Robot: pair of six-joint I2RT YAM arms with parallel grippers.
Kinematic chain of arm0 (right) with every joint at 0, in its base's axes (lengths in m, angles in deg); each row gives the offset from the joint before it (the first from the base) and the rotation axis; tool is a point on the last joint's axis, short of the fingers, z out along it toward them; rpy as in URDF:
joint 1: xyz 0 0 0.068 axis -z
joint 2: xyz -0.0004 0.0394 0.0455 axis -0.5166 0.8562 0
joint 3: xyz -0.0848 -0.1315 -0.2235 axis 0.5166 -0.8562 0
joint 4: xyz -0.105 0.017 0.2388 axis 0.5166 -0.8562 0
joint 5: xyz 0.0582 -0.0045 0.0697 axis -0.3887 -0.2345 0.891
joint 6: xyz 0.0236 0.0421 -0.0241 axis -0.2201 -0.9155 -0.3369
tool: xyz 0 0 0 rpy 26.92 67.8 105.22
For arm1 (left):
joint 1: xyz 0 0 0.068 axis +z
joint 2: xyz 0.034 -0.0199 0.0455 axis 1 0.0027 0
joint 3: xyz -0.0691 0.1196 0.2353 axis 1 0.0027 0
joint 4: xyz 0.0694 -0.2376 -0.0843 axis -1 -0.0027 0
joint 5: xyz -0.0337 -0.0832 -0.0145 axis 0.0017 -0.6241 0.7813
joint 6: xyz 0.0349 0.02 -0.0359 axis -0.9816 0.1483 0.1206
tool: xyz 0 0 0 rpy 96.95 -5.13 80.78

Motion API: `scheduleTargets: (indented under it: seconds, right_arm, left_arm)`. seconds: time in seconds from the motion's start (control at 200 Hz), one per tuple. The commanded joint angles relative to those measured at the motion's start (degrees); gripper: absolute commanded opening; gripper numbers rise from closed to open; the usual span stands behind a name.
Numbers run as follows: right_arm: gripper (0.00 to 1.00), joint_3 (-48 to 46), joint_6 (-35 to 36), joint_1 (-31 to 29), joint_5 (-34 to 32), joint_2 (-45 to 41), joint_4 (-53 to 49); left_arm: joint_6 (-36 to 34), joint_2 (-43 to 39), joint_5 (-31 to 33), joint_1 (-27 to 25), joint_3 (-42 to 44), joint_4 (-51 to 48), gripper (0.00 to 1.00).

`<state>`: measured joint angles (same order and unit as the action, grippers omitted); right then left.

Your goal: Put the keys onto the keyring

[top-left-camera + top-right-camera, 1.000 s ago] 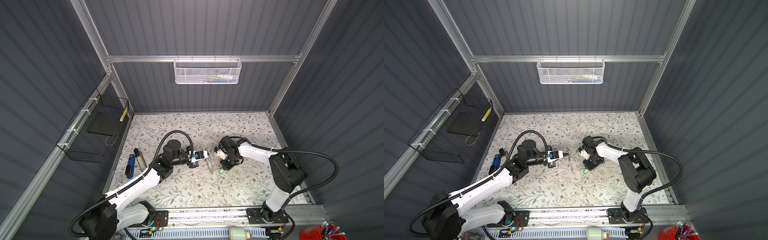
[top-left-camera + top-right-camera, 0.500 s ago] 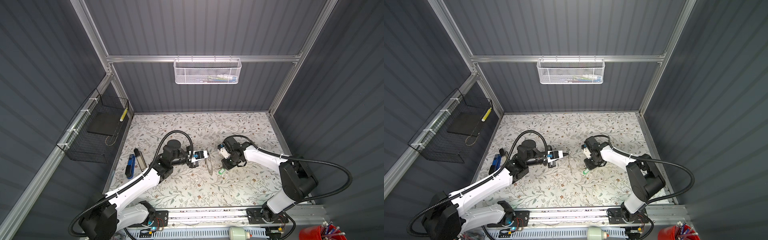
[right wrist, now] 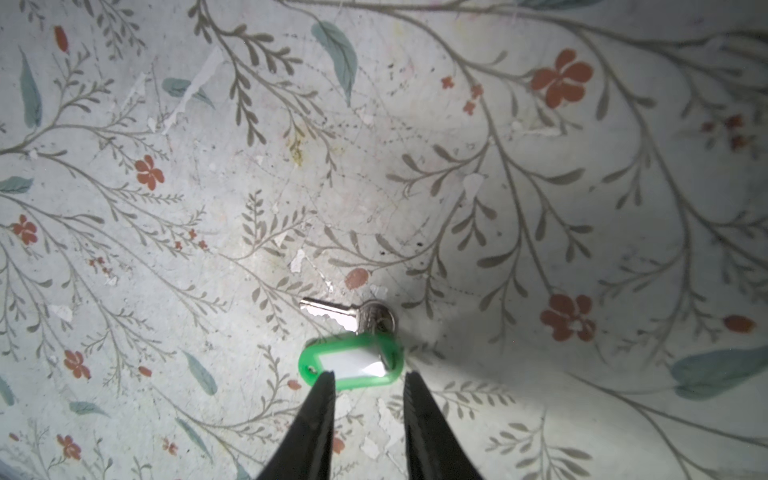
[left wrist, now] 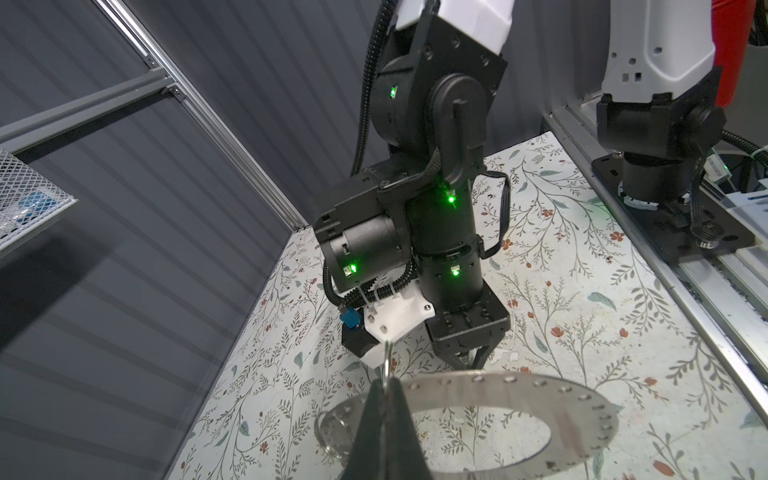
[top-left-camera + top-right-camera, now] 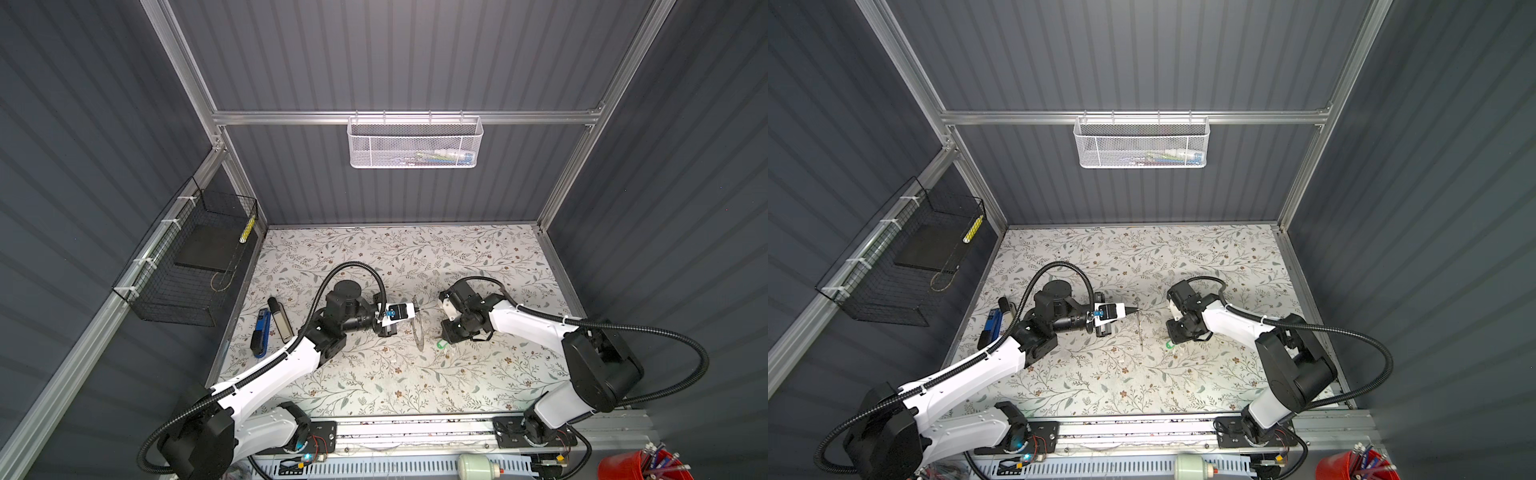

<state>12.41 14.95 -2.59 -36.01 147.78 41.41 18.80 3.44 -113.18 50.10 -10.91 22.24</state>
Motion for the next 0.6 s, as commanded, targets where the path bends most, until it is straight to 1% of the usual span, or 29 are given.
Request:
scheduleTargets:
  seconds: [0.0,0.08,0.315,0.595]
  right_arm:
    - [0.29,-1.51,-1.27,-0.29,-2.86,-0.28,3.62]
    - [0.27,-2.5,-1.53,-0.28,-4.16,-0.99,4.0]
    - [0.25,-2.57,-1.98,-0.3,-4.7,-0.24,4.0]
    - [0.2,-1.88,-1.2,-0.24,-3.59,0.66,3.98]
  left_arm:
    - [0.84,-1.92,-1.88,0.28,0.74,2.71,0.0]
    - [0.69,-2.6,-1.83,0.28,1.05,2.69,0.0]
    - [0.85,-2.88,-1.93,0.28,1.59,3.07,0.0]
    - [0.67,-3.02,-1.63,0.28,1.93,3.04,0.0]
